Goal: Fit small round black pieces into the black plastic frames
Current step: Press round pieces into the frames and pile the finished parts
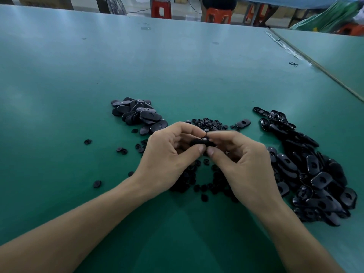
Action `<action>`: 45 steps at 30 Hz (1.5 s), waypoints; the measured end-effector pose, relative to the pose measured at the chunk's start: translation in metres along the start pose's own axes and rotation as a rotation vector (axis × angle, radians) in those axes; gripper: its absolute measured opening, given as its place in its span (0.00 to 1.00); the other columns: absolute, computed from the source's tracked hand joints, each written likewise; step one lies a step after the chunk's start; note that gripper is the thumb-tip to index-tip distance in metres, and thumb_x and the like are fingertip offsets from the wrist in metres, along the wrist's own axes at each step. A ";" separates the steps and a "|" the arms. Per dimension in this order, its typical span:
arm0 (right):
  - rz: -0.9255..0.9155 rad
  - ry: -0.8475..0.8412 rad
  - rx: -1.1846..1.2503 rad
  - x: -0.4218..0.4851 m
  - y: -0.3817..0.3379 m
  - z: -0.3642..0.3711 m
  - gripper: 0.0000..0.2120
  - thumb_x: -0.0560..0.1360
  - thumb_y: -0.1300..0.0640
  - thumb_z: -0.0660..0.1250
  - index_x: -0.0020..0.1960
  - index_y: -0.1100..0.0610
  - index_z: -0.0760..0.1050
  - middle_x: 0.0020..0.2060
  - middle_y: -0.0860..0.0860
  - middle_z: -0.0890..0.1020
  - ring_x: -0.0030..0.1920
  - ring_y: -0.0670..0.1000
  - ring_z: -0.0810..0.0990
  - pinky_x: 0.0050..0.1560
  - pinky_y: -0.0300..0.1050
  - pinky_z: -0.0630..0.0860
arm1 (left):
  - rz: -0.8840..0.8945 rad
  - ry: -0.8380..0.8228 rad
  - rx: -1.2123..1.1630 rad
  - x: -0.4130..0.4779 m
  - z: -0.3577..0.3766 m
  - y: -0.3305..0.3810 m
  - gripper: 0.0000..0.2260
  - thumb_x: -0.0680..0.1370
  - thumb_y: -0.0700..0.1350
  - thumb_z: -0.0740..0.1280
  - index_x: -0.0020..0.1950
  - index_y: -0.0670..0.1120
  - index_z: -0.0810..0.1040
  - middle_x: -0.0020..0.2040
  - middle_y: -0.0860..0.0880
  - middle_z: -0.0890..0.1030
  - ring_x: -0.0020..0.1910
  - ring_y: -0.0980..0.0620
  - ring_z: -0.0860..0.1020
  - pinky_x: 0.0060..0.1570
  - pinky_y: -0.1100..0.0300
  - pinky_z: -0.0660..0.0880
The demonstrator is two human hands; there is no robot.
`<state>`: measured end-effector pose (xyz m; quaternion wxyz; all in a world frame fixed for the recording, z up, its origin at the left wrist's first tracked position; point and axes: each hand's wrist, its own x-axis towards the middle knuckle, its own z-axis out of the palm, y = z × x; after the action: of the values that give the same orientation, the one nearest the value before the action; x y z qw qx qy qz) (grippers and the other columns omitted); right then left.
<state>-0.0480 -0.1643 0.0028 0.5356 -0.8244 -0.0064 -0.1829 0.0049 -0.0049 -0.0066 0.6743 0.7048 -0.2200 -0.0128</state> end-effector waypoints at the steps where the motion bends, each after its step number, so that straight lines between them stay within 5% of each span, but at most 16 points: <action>1: 0.007 -0.022 0.028 0.000 0.000 -0.001 0.13 0.74 0.63 0.74 0.52 0.46 0.83 0.45 0.41 0.86 0.47 0.44 0.85 0.50 0.36 0.79 | -0.001 -0.002 -0.003 0.000 -0.001 -0.001 0.09 0.72 0.41 0.74 0.49 0.52 0.82 0.44 0.52 0.86 0.43 0.55 0.84 0.46 0.61 0.80; 19: 0.072 -0.050 -0.043 0.004 -0.003 -0.007 0.06 0.73 0.60 0.74 0.42 0.49 0.81 0.35 0.45 0.85 0.34 0.44 0.82 0.37 0.41 0.79 | -0.033 -0.030 -0.070 0.001 0.000 0.000 0.11 0.72 0.35 0.76 0.49 0.48 0.85 0.41 0.49 0.87 0.39 0.55 0.85 0.43 0.65 0.80; 32: 0.050 -0.094 0.012 0.004 0.001 -0.011 0.06 0.73 0.60 0.75 0.46 0.50 0.84 0.38 0.46 0.86 0.40 0.48 0.85 0.44 0.47 0.83 | -0.004 0.010 -0.028 0.000 -0.002 0.002 0.11 0.69 0.35 0.77 0.41 0.52 0.85 0.35 0.50 0.86 0.33 0.57 0.81 0.37 0.64 0.80; 36: 0.055 -0.090 -0.003 0.003 0.000 -0.011 0.06 0.73 0.60 0.76 0.46 0.50 0.85 0.39 0.44 0.86 0.41 0.45 0.85 0.44 0.41 0.82 | -0.005 0.036 -0.002 -0.001 -0.001 0.000 0.07 0.68 0.40 0.75 0.41 0.52 0.85 0.36 0.48 0.86 0.34 0.52 0.83 0.39 0.58 0.82; 40: -0.003 0.099 -0.349 0.004 -0.002 -0.016 0.05 0.78 0.52 0.70 0.50 0.48 0.84 0.41 0.41 0.84 0.43 0.40 0.81 0.45 0.28 0.71 | 0.019 0.087 -0.003 0.001 -0.001 -0.001 0.08 0.72 0.38 0.76 0.45 0.50 0.85 0.36 0.48 0.86 0.34 0.50 0.84 0.37 0.58 0.82; 45: 0.230 0.178 -0.942 0.007 0.005 -0.042 0.14 0.81 0.56 0.61 0.64 0.56 0.79 0.58 0.59 0.77 0.57 0.62 0.71 0.57 0.52 0.68 | 0.020 0.195 0.000 0.015 -0.014 0.000 0.07 0.75 0.40 0.73 0.47 0.51 0.85 0.37 0.50 0.85 0.36 0.50 0.85 0.39 0.57 0.83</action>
<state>-0.0529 -0.2049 0.0162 0.1197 -0.9535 0.2139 -0.1752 0.0225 0.0031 -0.0013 0.6926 0.7005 -0.1602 0.0626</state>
